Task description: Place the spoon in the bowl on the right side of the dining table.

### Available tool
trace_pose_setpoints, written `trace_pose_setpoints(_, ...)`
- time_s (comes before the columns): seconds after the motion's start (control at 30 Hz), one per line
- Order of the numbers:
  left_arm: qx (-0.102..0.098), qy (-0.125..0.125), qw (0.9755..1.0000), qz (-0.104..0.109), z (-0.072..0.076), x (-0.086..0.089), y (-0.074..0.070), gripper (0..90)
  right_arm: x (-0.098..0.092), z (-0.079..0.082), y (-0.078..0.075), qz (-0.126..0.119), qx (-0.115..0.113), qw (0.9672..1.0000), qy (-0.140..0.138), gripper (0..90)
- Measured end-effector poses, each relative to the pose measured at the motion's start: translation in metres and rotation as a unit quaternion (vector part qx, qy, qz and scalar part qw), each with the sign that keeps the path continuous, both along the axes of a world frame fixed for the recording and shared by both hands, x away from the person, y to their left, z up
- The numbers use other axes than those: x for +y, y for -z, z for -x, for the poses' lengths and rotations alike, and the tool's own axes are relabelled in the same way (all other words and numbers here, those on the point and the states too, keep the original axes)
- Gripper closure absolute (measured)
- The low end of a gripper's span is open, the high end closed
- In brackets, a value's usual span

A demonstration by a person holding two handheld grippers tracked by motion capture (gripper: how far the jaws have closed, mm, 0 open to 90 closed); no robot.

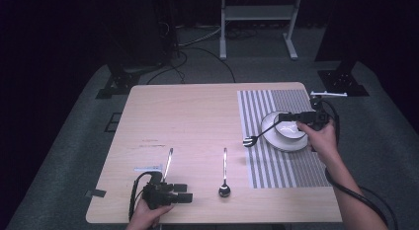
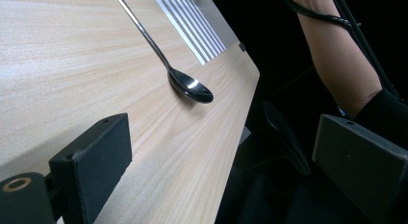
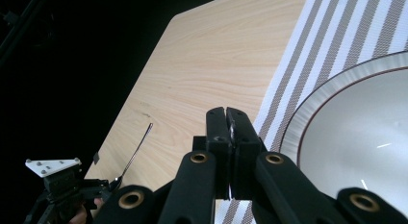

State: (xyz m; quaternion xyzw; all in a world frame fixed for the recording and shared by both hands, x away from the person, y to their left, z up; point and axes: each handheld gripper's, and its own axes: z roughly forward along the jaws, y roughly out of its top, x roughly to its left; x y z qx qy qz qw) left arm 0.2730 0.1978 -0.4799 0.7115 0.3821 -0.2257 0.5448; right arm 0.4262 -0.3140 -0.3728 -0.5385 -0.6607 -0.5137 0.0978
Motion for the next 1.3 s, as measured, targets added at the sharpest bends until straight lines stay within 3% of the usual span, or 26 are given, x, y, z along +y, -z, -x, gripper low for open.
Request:
trace_pose_setpoints(0.87,0.002,0.002,1.0,-0.002,0.0,-0.001,0.001,5.1,-0.038,0.001,-0.015,-0.015,-0.011,0.9984,0.054,88.7)
trace_pose_setpoints(1.3,0.002,0.003,1.0,-0.003,0.0,-0.002,0.001,5.1,-0.062,0.006,-0.018,-0.03,-0.012,0.9952,0.092,88.7)
